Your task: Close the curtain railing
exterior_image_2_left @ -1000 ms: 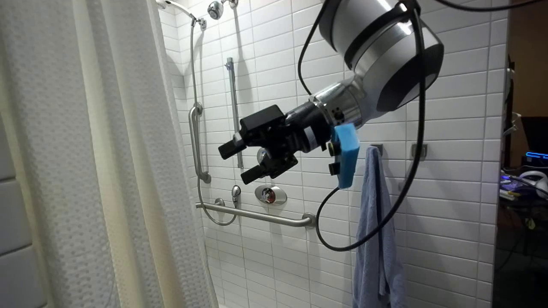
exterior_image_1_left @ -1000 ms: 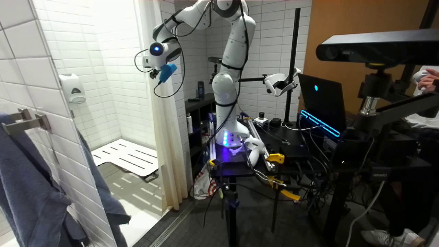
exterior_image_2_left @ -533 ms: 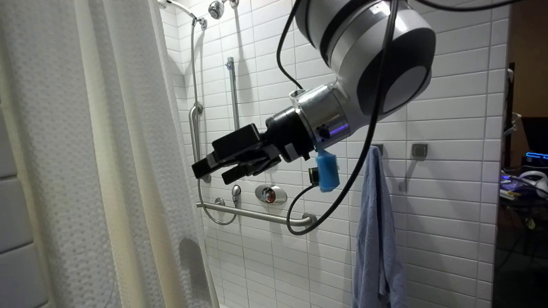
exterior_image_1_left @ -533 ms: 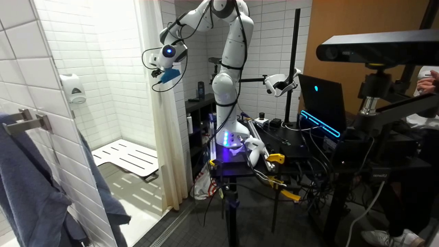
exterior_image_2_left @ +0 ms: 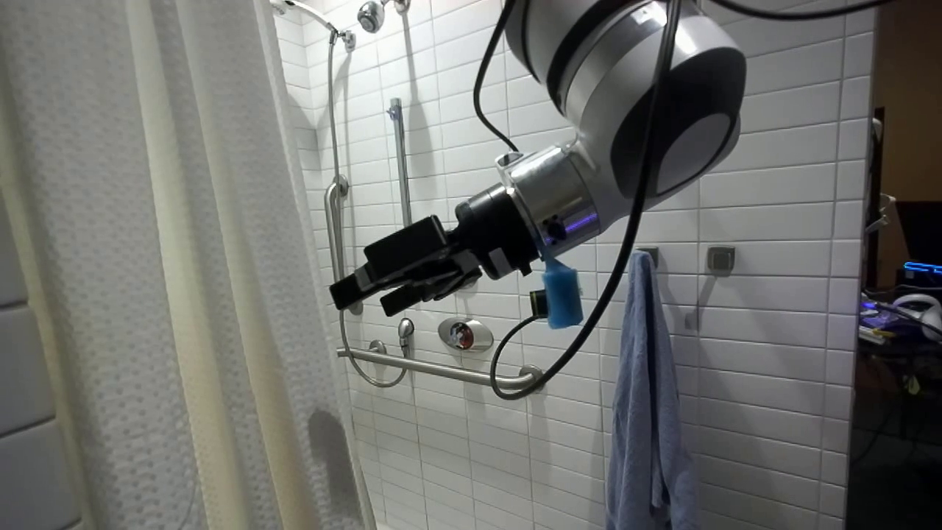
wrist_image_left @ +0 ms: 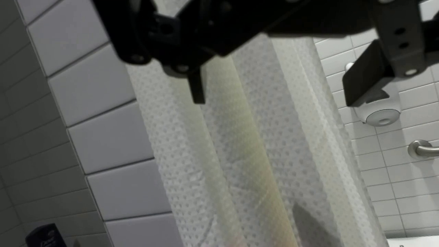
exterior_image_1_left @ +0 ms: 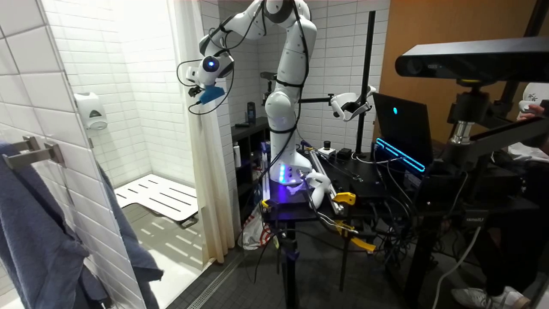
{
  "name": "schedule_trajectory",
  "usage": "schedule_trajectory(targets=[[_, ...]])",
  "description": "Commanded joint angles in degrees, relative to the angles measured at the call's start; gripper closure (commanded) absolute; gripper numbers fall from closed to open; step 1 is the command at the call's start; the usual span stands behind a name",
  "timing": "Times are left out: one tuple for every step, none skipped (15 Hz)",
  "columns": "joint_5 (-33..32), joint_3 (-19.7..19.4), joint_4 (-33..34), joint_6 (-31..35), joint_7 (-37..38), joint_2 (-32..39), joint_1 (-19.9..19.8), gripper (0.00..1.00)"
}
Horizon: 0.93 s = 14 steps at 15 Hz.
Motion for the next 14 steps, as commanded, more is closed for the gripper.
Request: schedule_trajectory(targets=[[0.98,0.20,2.02,0.42,-6.95,2.31,-1.39,0.00],[0.78,0.17,2.70,0.36,-8.61,3.09,-1.72,0.00],[0.95,0.08,3.11,-0.02,-10.07,3.70,-2.00,0.00],[0.93,0.08,3.61,-0.26,-11.35,4.41,-2.21,0.00],[1.04,0.13,4.06,-0.33,-12.48,5.08,-2.37,0.00],[1.37,0.12,4.60,-0.66,-13.61,5.92,-2.49,0.00],[1.39,0.08,5.12,-1.01,-14.46,6.77,-2.58,0.00],[1.46,0.16,5.72,-1.04,-15.48,7.67,-2.59,0.00],[1.68,0.21,6.35,-1.16,-16.69,8.53,-2.59,0.00],[1.70,0.21,7.04,-1.25,-17.61,9.43,-2.59,0.00],[1.31,0.14,7.87,-1.33,-18.39,10.59,-2.68,0.00],[1.05,0.10,8.67,-1.19,-19.37,11.66,-2.75,0.00],[0.11,-1.15,9.58,-1.16,-19.81,12.81,-1.65,0.00],[-0.58,-1.44,10.35,-1.19,-20.40,13.86,-1.50,0.00]])
